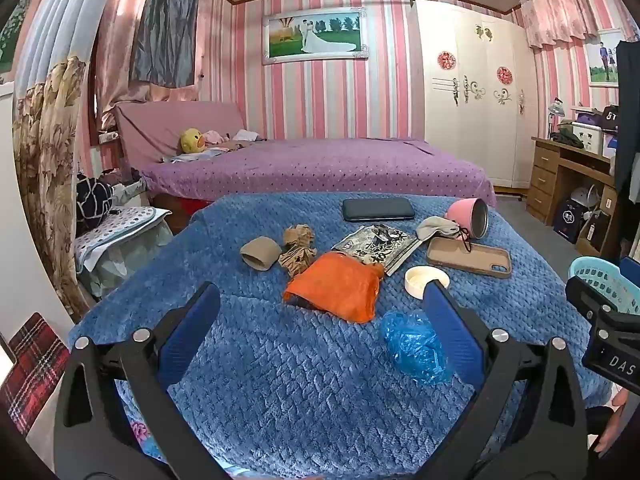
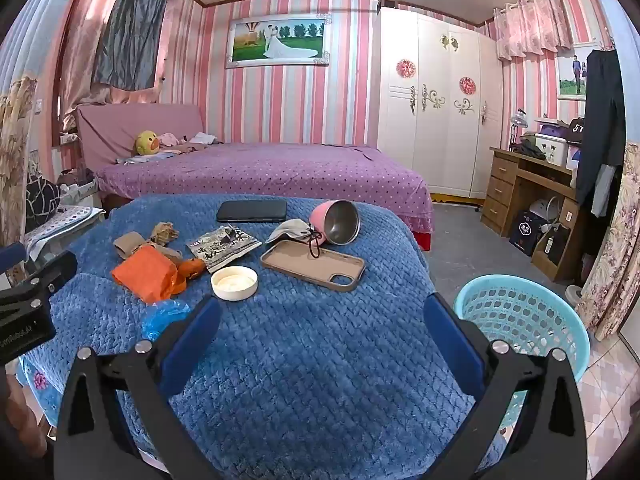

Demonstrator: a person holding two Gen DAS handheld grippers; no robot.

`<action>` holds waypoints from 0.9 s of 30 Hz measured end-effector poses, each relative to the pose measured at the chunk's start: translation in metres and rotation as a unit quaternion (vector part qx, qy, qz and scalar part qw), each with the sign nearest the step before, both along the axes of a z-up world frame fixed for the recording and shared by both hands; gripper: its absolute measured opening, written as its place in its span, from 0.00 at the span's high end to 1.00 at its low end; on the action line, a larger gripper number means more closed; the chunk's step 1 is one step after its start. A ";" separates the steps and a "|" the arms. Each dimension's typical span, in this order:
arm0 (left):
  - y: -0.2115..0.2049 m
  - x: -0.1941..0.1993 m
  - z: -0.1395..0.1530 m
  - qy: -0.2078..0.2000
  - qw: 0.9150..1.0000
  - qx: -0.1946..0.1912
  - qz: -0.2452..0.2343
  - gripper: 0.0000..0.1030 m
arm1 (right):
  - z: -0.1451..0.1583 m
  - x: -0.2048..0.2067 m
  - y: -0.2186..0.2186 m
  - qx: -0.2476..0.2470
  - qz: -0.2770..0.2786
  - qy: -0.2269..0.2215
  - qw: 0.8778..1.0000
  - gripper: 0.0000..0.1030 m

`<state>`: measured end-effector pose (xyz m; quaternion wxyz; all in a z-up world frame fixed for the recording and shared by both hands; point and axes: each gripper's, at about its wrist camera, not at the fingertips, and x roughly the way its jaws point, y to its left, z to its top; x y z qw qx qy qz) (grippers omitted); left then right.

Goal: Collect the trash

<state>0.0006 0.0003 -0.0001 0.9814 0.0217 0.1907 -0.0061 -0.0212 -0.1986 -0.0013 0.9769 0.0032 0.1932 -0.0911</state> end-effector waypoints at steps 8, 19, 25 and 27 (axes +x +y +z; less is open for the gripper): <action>0.000 0.000 0.000 -0.001 1.000 -0.004 0.000 0.05 | 0.001 -0.001 -0.001 0.000 0.000 0.001 1.000 0.04; 0.000 0.000 0.000 -0.004 1.000 -0.003 0.000 0.05 | 0.000 0.000 0.000 -0.001 0.001 0.004 1.000 0.04; 0.000 0.000 0.000 -0.004 1.000 -0.002 0.000 0.05 | -0.001 0.000 0.001 -0.001 0.001 0.003 1.000 0.04; -0.001 -0.002 0.001 -0.004 1.000 -0.001 0.000 0.05 | -0.001 0.000 0.001 -0.002 0.000 0.003 1.000 0.04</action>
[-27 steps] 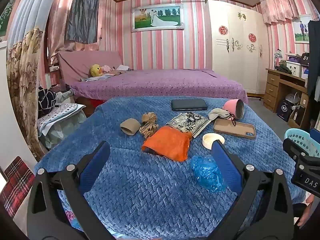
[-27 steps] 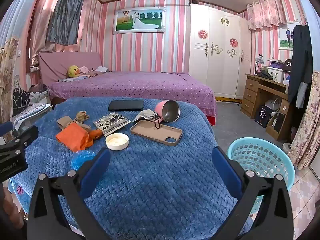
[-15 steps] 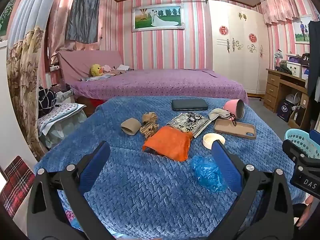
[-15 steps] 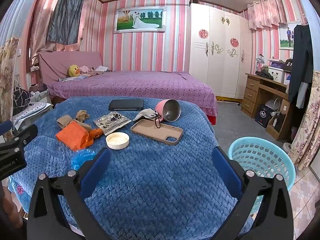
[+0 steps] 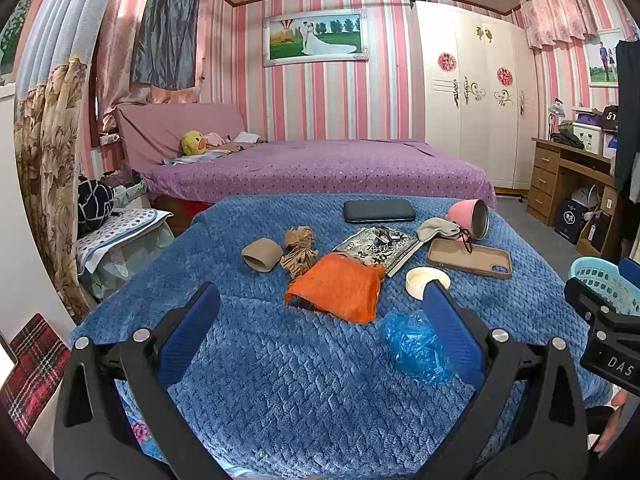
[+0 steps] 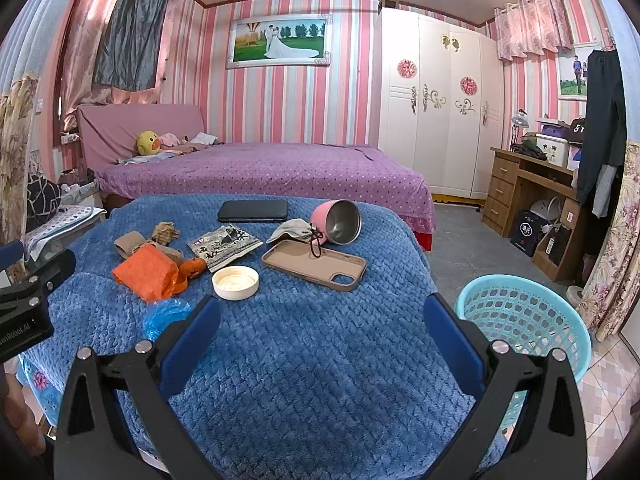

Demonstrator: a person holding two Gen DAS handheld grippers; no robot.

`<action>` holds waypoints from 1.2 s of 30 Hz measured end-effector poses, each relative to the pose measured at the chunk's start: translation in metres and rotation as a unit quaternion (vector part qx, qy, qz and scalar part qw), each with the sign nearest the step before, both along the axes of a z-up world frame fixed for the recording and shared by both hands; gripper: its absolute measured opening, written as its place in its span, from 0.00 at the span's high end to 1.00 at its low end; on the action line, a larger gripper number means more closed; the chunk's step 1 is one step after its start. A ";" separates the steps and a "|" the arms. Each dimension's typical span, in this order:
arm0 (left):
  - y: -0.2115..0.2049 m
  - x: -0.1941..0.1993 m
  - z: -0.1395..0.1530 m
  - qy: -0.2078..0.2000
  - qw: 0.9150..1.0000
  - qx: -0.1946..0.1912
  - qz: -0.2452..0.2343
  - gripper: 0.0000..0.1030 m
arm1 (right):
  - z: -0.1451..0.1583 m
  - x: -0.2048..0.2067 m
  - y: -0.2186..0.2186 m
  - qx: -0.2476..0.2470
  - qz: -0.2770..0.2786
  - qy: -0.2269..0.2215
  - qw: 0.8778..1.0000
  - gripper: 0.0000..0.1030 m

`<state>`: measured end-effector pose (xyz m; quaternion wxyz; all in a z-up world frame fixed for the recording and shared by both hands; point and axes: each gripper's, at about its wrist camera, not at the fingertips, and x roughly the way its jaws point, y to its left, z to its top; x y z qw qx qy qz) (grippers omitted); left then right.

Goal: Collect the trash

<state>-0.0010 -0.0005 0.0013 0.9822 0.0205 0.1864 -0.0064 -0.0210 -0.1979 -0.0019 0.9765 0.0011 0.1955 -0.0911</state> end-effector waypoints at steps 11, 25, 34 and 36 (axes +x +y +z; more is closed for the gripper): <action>0.001 0.000 0.003 -0.001 1.000 0.001 0.000 0.05 | 0.003 -0.002 -0.003 0.002 -0.002 -0.004 1.000 0.04; 0.000 0.000 0.003 -0.003 1.000 0.002 0.000 0.05 | 0.003 -0.002 -0.004 0.002 -0.003 -0.005 1.000 0.04; 0.001 0.000 0.006 -0.004 1.000 0.003 0.000 0.05 | 0.003 -0.002 -0.004 0.002 -0.003 -0.004 1.000 0.04; 0.001 0.000 0.005 -0.004 1.000 0.003 0.000 0.05 | 0.003 -0.002 -0.004 0.003 -0.002 -0.005 1.000 0.04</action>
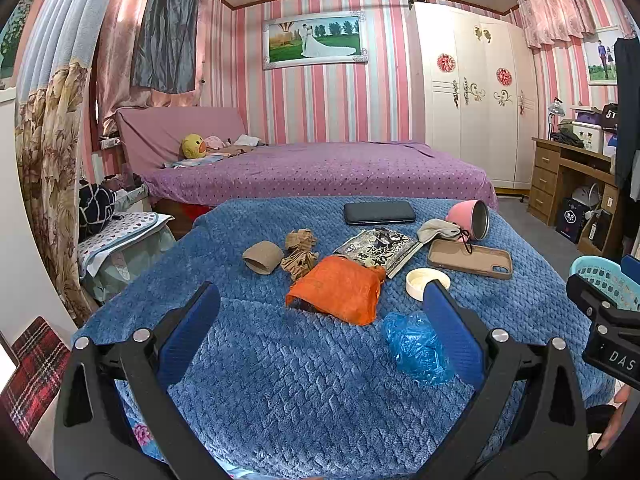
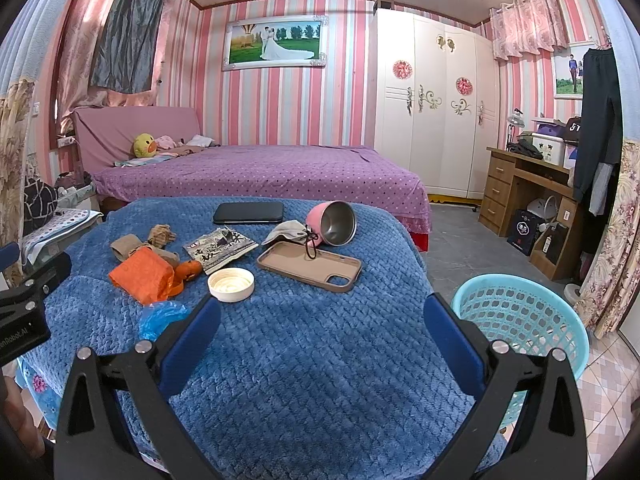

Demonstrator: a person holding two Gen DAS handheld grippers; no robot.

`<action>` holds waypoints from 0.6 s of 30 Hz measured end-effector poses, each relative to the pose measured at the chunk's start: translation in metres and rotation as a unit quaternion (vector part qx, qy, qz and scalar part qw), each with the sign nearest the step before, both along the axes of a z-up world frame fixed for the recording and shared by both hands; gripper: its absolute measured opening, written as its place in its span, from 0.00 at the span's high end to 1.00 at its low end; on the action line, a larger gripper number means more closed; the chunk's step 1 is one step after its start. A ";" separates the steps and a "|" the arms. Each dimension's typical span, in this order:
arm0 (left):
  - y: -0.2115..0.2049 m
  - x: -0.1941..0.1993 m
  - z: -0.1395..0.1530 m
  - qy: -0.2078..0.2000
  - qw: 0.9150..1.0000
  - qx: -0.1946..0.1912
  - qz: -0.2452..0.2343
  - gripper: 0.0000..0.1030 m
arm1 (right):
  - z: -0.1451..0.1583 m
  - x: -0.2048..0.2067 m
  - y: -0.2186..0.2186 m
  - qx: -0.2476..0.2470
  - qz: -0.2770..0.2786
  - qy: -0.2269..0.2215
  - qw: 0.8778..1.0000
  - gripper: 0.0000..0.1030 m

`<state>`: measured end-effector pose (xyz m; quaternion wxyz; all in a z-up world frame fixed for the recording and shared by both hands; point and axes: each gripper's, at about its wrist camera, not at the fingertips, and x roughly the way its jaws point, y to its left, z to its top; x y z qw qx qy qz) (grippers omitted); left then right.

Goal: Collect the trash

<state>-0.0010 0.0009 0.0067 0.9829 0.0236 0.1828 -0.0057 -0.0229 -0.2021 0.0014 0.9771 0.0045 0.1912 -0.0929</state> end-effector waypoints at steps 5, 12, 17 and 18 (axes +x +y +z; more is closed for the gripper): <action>0.000 0.000 0.000 0.000 1.000 0.000 0.000 0.05 | 0.000 0.000 0.000 0.000 0.000 0.000 1.000 0.04; 0.000 0.000 0.001 0.000 1.000 0.001 0.000 0.05 | 0.000 0.000 0.000 0.000 0.000 0.000 1.000 0.04; -0.001 0.000 0.000 -0.001 1.000 0.001 0.000 0.05 | 0.000 0.000 0.000 0.000 0.000 0.000 1.000 0.04; -0.001 0.000 0.000 0.000 1.000 0.001 0.000 0.05 | 0.000 0.000 0.000 -0.001 0.000 0.000 1.000 0.04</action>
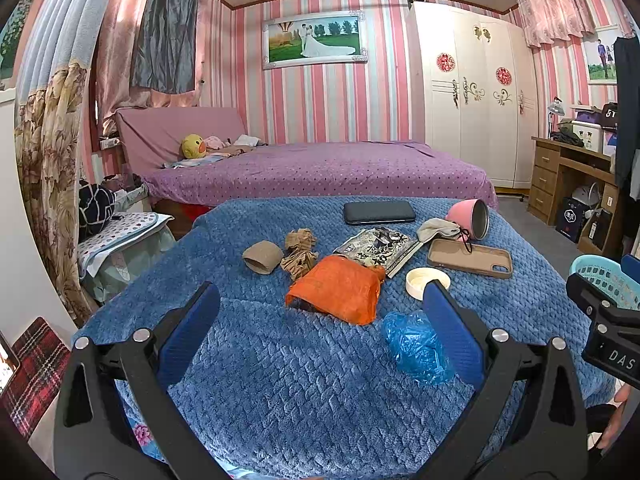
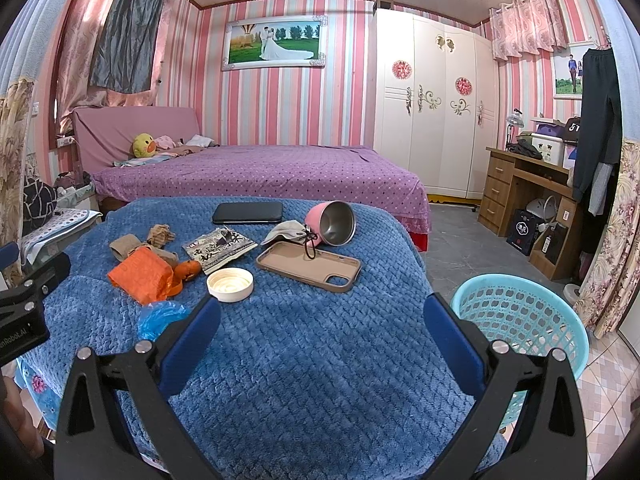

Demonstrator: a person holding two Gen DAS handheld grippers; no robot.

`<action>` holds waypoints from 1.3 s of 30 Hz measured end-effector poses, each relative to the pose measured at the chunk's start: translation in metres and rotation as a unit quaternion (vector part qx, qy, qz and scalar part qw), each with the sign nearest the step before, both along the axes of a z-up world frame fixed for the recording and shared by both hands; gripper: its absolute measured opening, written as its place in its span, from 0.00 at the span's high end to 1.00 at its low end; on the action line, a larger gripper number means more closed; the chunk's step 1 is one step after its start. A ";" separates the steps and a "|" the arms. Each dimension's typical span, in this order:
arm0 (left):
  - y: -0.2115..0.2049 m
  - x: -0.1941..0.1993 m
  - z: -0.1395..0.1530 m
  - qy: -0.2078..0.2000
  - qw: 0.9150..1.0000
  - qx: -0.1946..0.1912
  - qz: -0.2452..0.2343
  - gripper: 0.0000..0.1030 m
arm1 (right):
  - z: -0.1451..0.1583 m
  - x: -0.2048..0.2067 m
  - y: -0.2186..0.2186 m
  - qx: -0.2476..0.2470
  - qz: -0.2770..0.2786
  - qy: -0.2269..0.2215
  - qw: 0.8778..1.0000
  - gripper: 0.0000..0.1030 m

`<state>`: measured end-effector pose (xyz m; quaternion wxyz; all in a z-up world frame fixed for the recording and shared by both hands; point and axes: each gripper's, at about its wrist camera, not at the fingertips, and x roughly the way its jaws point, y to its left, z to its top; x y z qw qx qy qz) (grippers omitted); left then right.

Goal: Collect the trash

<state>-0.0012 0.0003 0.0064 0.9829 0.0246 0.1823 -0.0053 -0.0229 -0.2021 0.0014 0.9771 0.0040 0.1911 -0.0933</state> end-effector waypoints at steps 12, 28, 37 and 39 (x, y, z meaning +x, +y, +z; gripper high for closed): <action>0.001 0.000 0.003 0.000 1.000 0.001 0.000 0.05 | 0.000 0.000 0.000 -0.001 0.000 0.000 1.000 0.04; 0.012 0.011 0.014 -0.006 1.000 0.018 0.002 0.05 | 0.003 0.005 -0.016 0.014 -0.013 -0.001 1.000 0.04; 0.047 0.041 0.022 0.014 1.000 0.000 0.002 0.05 | 0.010 0.024 -0.006 0.021 0.014 0.007 1.000 0.04; 0.057 0.051 0.022 0.021 1.000 -0.002 0.002 0.05 | 0.008 0.031 -0.001 0.034 0.017 0.020 0.999 0.04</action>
